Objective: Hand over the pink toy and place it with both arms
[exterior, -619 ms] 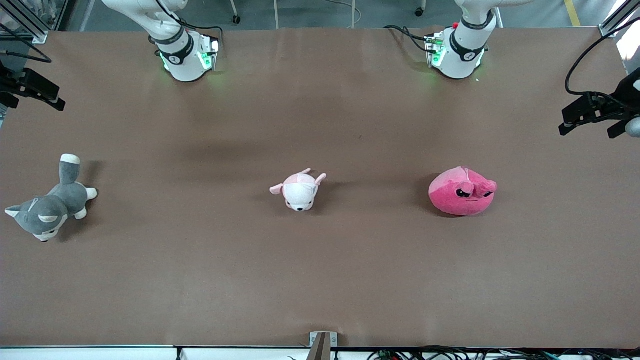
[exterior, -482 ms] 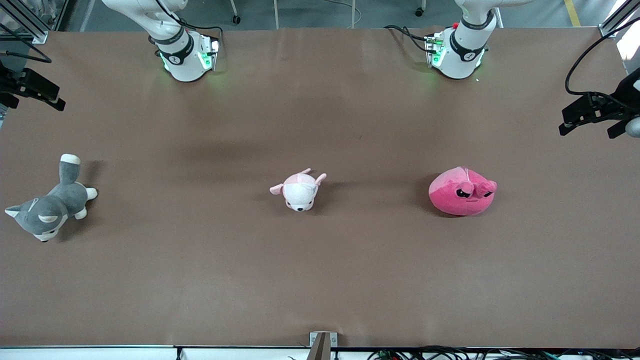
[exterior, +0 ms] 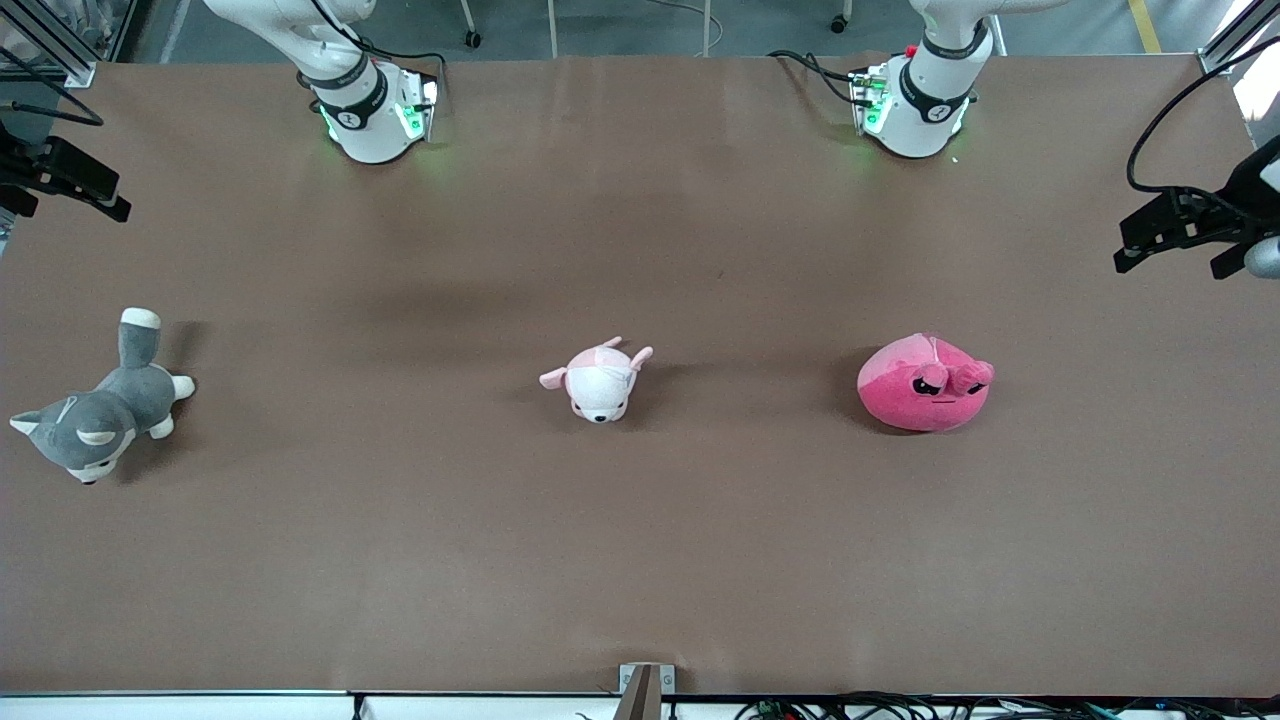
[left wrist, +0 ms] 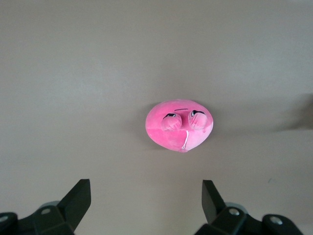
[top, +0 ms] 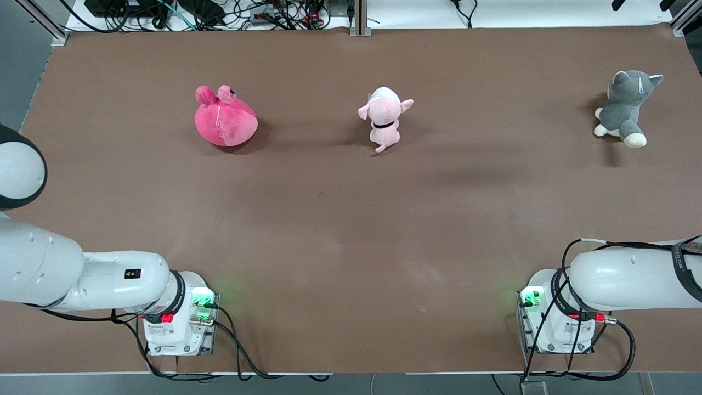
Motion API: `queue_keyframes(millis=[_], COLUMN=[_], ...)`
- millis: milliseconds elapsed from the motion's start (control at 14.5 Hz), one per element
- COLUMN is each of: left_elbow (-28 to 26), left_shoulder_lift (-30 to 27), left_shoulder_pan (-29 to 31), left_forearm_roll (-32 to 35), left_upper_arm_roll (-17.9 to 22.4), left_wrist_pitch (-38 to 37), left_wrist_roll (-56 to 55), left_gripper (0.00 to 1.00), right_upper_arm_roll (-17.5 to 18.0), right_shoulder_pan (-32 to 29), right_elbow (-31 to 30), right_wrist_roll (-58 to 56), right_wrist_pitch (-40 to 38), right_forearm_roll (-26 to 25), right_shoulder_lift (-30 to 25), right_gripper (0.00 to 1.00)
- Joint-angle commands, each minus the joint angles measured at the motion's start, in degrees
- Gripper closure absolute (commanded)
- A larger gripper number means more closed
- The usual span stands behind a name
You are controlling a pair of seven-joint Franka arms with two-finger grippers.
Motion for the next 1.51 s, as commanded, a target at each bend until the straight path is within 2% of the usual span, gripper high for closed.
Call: queue_keyframes(millis=[0,619,964,1101,1445], left_elbow=[1.35,-1.20,-2.08,-2.77,-8.40], left_shoulder_lift=[4.09,12.28,16.85,18.61,19.40], left_shoulder_pan=[-0.61,-0.70,-0.70,-1.05,-2.01], left_forearm_roll=[0.42,-0.03,-0.03,-0.11,-0.46], left_upper_arm_roll=[-0.07,-0.95,-1.21,-1.21,-1.21], left_wrist_pitch=[-0.43,-0.09,1.23,2.81,9.05], left_wrist_roll=[1.35,0.13,-2.50,-2.77,-5.22], left_gripper=[0.00,0.00,0.12,0.12,0.12], right_upper_arm_roll=[0.12,0.12,0.12,0.12,0.03], right_shoulder_pan=[-0.40,-0.40,-0.40,-0.32,-0.40], right_elbow=[-1.59,-1.67,-1.50,-0.89,-0.80], right_wrist_roll=[-0.49,-0.49,-0.41,-0.49,-0.41], right_wrist_pitch=[0.32,0.32,0.32,0.32,-0.91], right_forearm_roll=[0.19,0.19,0.10,0.10,0.10], right_shoulder_lift=[-1.59,-1.59,-1.51,-1.42,-1.42], right_gripper=[0.00,0.00,0.00,0.00,0.00])
